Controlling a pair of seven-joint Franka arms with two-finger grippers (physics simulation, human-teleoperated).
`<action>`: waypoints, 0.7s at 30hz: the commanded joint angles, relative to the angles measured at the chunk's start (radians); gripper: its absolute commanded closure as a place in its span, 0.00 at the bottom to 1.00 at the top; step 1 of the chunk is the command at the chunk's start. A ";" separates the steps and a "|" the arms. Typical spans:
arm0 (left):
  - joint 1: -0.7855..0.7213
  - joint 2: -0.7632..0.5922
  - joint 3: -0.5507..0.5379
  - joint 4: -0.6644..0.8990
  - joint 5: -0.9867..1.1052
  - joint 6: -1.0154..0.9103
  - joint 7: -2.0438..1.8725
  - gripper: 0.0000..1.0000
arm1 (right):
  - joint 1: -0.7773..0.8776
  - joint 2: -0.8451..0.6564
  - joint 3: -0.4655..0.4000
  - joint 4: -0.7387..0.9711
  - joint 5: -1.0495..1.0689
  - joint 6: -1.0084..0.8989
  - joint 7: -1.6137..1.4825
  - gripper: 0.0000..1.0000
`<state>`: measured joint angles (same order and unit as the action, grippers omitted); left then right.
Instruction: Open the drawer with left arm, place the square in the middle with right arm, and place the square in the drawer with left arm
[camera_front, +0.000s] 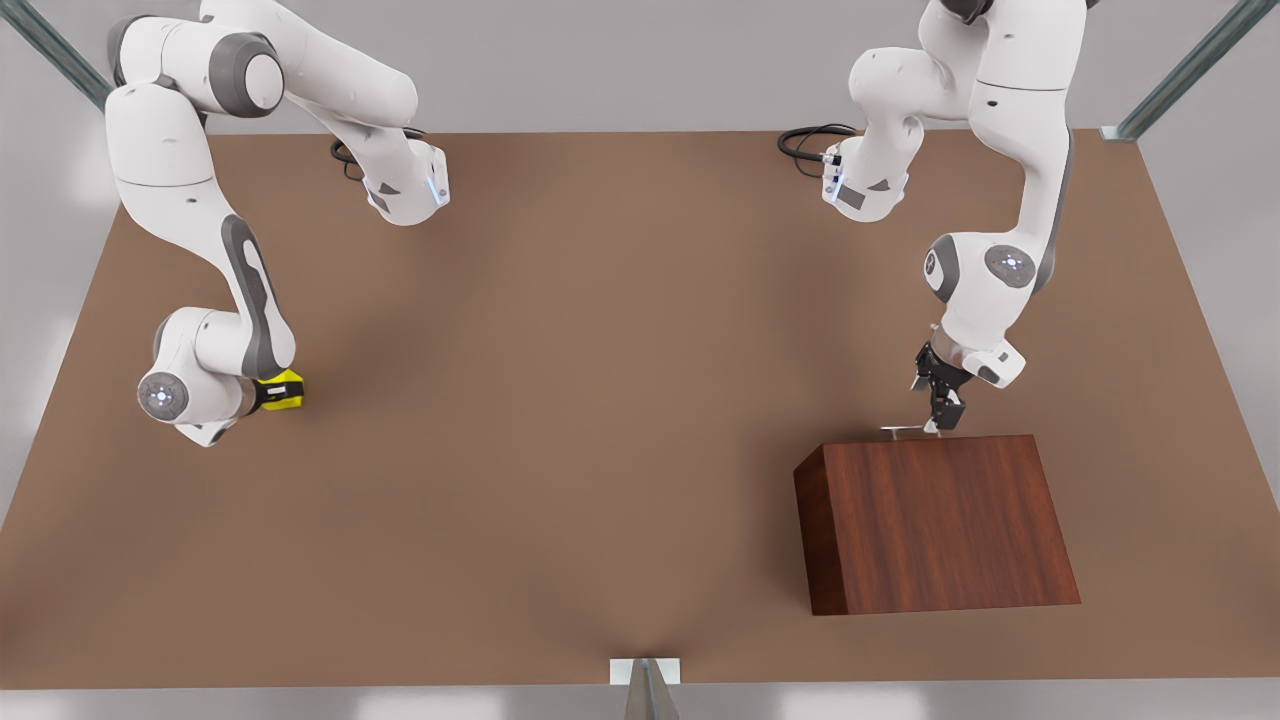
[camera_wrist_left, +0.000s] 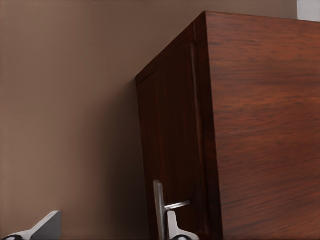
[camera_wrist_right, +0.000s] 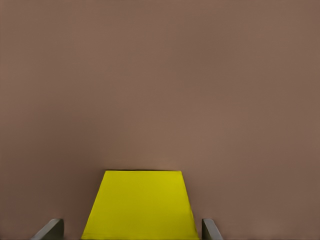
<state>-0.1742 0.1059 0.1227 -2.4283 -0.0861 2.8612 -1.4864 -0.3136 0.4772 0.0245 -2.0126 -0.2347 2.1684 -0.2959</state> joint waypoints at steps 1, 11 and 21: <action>0.006 0.000 0.000 0.000 -0.004 -0.002 0.000 0.00 | -0.001 0.000 0.000 0.000 0.002 -0.001 0.000 0.00; 0.004 -0.052 -0.003 0.002 -0.004 -0.172 -0.005 0.00 | -0.030 0.012 0.000 -0.052 0.008 0.019 -0.023 0.04; 0.004 -0.080 -0.020 0.002 -0.006 -0.264 -0.008 0.00 | -0.022 0.009 0.000 -0.063 0.009 0.016 -0.023 0.29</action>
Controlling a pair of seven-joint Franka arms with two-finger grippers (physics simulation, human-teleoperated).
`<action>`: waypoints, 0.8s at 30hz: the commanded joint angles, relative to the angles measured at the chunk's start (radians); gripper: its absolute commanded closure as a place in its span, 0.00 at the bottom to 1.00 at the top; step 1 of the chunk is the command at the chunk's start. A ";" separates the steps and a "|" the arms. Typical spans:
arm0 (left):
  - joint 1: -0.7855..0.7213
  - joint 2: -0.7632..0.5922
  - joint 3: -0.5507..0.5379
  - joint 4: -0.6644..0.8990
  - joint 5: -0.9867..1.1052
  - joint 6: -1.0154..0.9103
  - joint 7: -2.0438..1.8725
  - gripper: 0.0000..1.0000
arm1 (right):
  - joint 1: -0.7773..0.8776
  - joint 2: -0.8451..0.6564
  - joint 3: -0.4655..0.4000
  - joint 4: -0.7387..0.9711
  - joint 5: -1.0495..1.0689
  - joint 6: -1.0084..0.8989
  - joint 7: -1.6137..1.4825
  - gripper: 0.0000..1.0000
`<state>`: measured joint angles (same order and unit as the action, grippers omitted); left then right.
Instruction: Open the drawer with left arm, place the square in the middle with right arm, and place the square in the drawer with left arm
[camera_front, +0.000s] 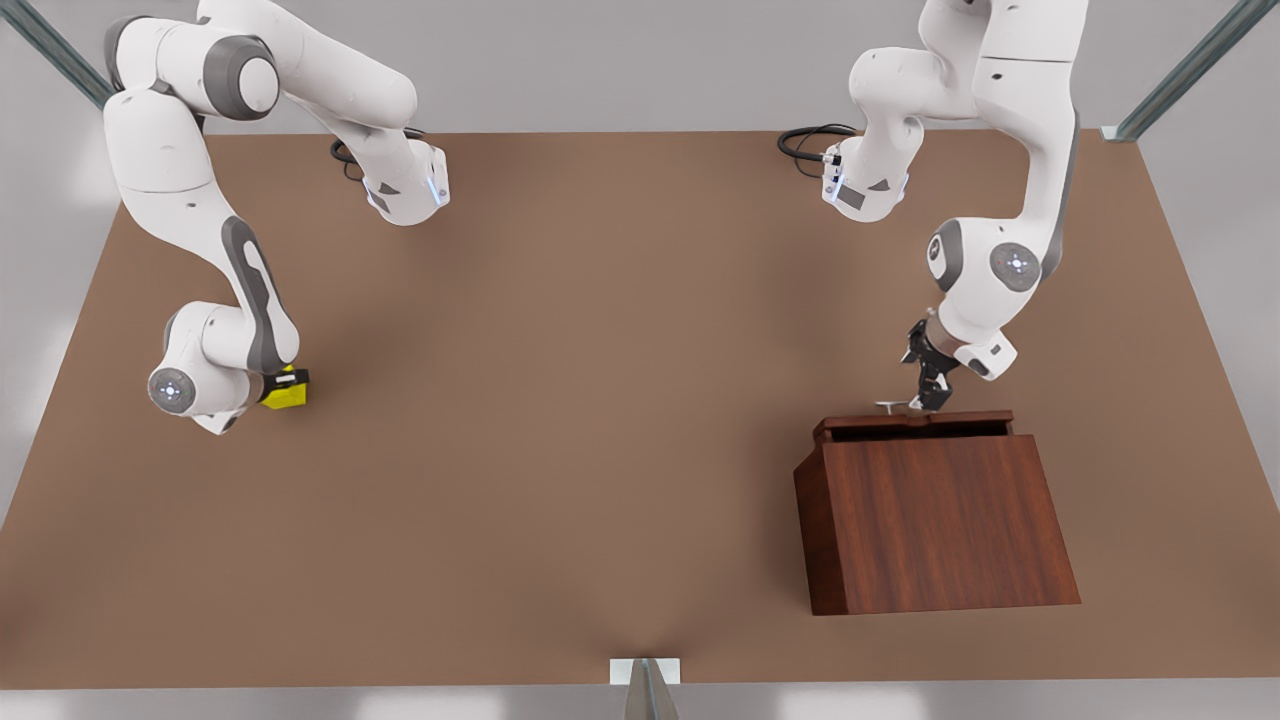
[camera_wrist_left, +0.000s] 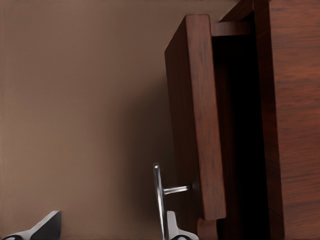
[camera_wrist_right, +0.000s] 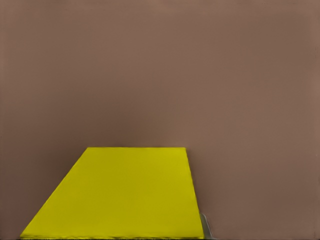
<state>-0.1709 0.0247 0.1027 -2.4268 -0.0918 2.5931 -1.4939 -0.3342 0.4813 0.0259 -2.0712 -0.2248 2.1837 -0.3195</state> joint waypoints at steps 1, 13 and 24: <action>0.001 0.000 0.000 0.000 0.000 -0.001 0.001 0.00 | 0.000 -0.001 0.002 0.003 -0.001 -0.002 0.000 0.29; 0.001 -0.014 0.000 -0.002 0.001 -0.054 -0.012 0.00 | 0.003 -0.162 0.269 0.178 0.025 -0.297 0.115 0.29; 0.001 -0.029 -0.001 -0.002 0.001 -0.088 -0.029 0.00 | 0.443 0.074 0.499 0.549 -0.016 -0.323 0.393 0.27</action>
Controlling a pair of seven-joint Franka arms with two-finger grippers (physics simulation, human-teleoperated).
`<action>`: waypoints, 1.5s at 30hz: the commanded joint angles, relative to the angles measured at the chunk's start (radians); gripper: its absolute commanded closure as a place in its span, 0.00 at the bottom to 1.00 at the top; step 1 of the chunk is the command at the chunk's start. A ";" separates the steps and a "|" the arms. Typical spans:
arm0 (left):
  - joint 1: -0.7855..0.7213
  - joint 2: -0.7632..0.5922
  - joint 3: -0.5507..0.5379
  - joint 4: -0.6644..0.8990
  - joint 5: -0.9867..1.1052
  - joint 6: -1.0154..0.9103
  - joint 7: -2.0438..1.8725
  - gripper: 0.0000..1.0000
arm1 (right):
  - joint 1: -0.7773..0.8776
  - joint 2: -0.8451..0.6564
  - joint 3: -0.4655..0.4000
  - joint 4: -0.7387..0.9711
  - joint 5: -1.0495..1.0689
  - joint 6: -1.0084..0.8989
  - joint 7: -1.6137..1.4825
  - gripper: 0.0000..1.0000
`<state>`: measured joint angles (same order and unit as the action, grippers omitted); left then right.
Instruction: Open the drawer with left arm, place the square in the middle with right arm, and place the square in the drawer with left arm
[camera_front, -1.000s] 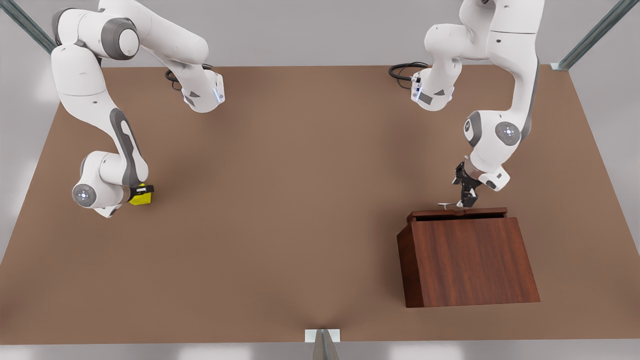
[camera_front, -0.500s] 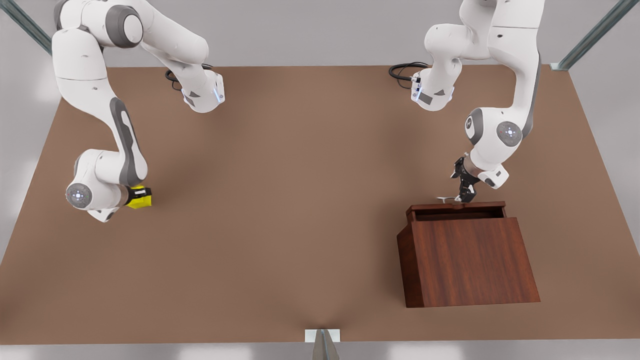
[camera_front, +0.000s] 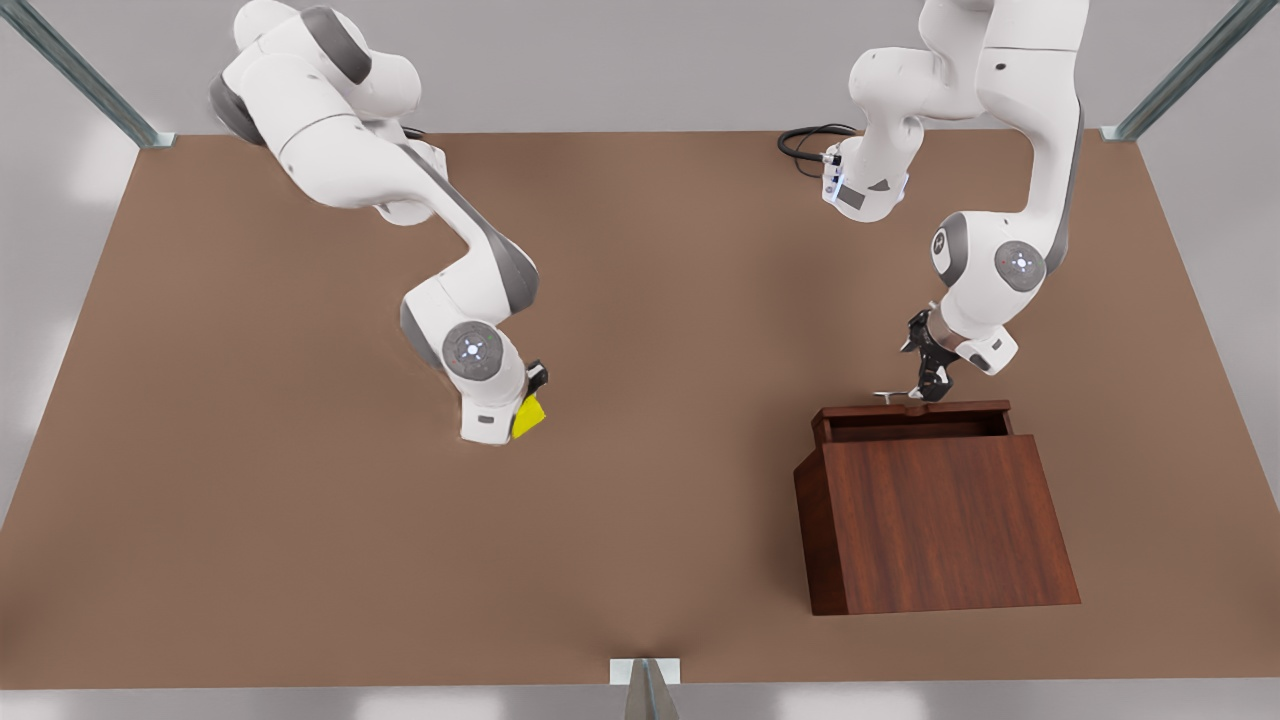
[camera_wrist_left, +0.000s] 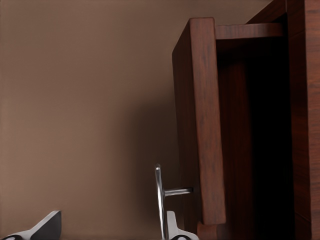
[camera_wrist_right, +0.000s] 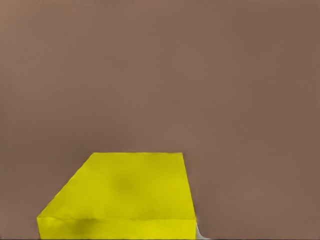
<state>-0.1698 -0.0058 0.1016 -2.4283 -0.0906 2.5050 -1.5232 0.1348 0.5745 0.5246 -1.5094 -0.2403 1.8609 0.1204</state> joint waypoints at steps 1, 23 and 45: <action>-0.001 0.000 0.000 0.000 0.000 0.000 0.000 0.00 | 0.017 0.013 -0.001 0.012 -0.001 0.000 0.019 0.27; -0.001 -0.039 0.001 0.000 0.002 -0.120 0.003 0.00 | 0.681 0.443 -0.233 0.567 -0.007 -0.165 0.091 0.39; -0.001 -0.052 0.001 -0.002 0.002 -0.195 0.000 0.00 | 0.668 0.403 -0.258 0.532 0.022 0.061 0.216 0.00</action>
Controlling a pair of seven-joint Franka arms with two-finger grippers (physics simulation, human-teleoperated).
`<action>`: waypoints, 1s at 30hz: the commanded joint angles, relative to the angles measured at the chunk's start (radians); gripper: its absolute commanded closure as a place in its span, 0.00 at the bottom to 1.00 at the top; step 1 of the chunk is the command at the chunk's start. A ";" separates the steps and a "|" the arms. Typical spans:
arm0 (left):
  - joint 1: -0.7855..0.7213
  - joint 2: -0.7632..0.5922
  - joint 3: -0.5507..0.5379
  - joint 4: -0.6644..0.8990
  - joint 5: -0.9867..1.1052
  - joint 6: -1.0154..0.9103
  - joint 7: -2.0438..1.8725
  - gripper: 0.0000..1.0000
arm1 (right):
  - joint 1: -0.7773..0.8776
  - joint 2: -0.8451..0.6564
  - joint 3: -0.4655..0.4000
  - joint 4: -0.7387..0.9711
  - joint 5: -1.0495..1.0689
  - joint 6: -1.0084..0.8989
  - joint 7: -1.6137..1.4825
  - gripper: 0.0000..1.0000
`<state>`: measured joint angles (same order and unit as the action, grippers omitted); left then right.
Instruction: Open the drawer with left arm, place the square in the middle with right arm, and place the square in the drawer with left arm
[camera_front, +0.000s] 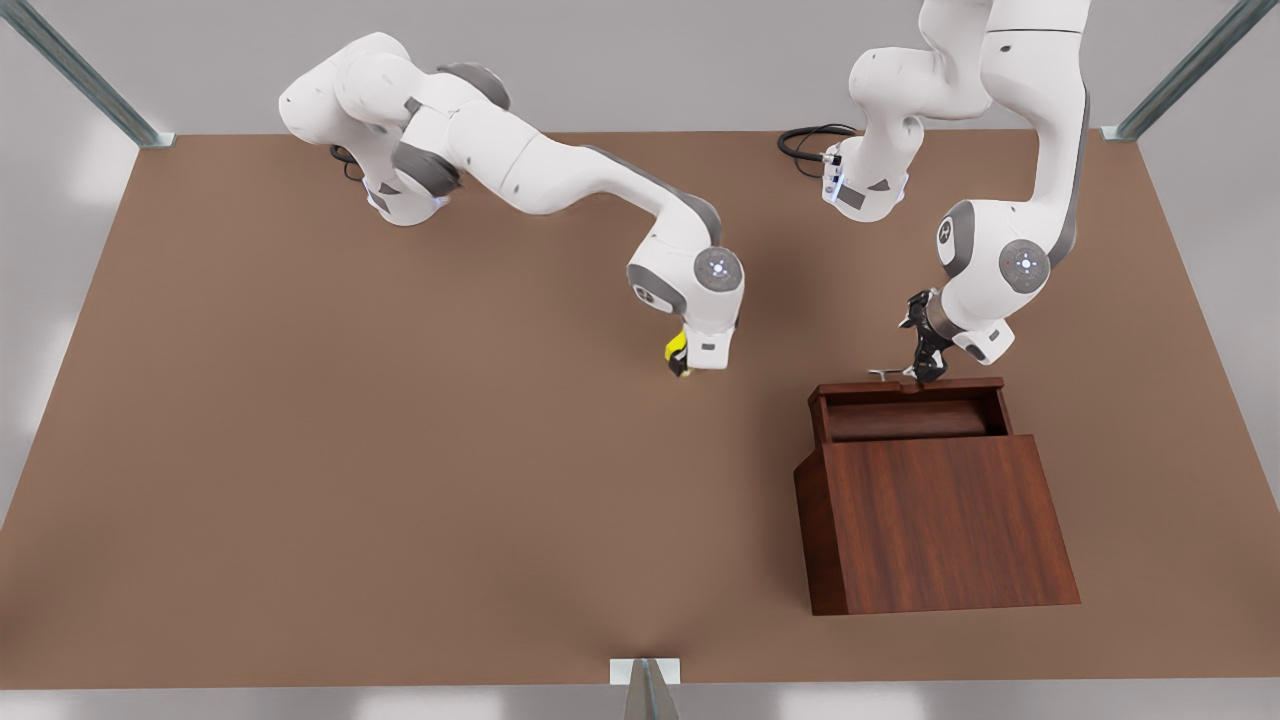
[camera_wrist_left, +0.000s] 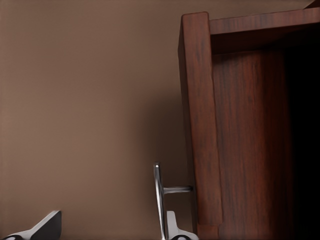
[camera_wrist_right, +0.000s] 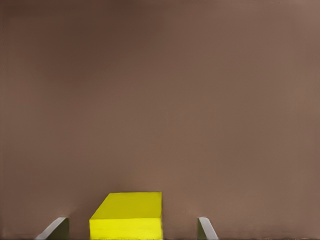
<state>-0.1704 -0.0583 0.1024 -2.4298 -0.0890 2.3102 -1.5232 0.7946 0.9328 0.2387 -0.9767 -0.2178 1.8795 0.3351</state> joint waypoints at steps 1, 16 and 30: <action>0.000 0.000 0.000 0.000 0.000 0.000 0.000 0.00 | 0.000 -0.028 -0.016 0.001 0.000 -0.019 -0.002 0.00; -0.001 -0.012 -0.003 0.000 0.000 -0.025 -0.008 0.00 | -0.908 -0.866 -0.049 -0.582 0.173 -0.242 -0.182 0.00; -0.001 -0.048 -0.004 0.020 0.000 -0.115 -0.006 0.00 | -0.839 -0.753 -0.148 -0.462 0.087 -0.253 -0.134 0.00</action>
<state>-0.1724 -0.1059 0.0982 -2.3919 -0.0890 2.1837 -1.5302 -0.0415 0.1964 0.0911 -1.4353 -0.1303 1.6232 0.2024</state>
